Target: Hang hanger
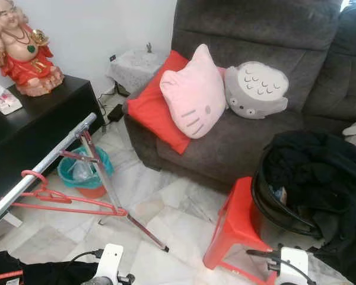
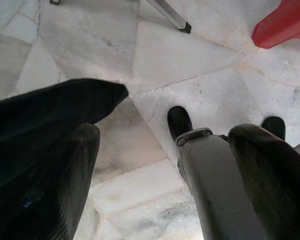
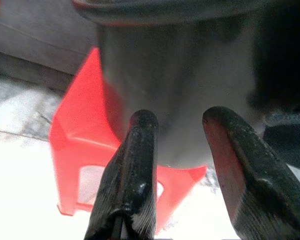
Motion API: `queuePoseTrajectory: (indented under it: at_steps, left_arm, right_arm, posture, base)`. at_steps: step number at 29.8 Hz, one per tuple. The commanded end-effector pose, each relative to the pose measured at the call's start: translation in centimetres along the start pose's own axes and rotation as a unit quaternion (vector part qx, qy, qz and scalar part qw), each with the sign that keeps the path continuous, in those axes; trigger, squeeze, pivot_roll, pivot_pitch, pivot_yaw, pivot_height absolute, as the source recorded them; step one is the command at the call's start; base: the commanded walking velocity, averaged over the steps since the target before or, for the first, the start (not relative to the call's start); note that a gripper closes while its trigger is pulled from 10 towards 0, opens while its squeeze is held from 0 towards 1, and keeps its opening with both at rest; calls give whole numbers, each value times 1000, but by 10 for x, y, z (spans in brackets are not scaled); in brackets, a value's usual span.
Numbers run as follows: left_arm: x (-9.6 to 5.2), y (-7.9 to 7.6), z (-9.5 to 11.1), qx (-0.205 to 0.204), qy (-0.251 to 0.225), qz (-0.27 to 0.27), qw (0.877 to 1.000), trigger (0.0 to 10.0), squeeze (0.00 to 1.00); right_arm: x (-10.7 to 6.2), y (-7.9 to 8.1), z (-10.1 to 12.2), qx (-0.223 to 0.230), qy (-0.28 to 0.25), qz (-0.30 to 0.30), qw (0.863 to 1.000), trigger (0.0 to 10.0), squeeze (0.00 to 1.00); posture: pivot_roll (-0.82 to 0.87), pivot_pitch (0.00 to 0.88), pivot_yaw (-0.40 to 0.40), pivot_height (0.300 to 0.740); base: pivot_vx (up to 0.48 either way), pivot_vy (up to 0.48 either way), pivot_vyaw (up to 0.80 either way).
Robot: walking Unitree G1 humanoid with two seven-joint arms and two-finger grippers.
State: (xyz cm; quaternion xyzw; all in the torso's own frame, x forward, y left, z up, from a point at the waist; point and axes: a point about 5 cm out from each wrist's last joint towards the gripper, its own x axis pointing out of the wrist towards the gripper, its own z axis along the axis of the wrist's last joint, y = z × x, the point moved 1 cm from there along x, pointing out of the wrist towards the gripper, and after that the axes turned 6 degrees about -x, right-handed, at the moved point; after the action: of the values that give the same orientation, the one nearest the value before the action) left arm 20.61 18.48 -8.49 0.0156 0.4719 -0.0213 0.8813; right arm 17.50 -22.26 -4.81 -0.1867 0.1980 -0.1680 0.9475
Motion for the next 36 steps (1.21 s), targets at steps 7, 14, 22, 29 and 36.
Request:
queuePoseTrajectory:
  at_steps: [7,14,22,29,36]
  left_arm:
    - [-1,4,-2,3,6,7,1000,10000,0]
    - [0,4,-2,3,5,8,1000,10000,0]
    - [0,3,-2,4,5,8,1000,10000,0]
    - [0,3,-2,4,5,8,1000,10000,0]
    - [0,3,-1,5,5,8,1000,10000,0]
  right_arm:
    - [-4,9,-1,21,12,48,999,10000,0]
    - [2,-7,9,-2,-18,30,999,10000,0]
    - [4,-28,-1,-11,20,-30,999,10000,0]
    - [7,-35,7,-8,7,-72,997,10000,0]
    - [7,-26,-2,-8,41,-43,998,10000,0]
  posture:
    - [-24,0,40,740]
    - [-19,0,30,740]
    - [-23,0,34,740]
    - [-20,0,31,740]
    - [-22,0,33,740]
  base:
    - [0,0,0]
    - [0,0,0]
    - [0,0,0]
    - [0,0,0]
    - [0,0,0]
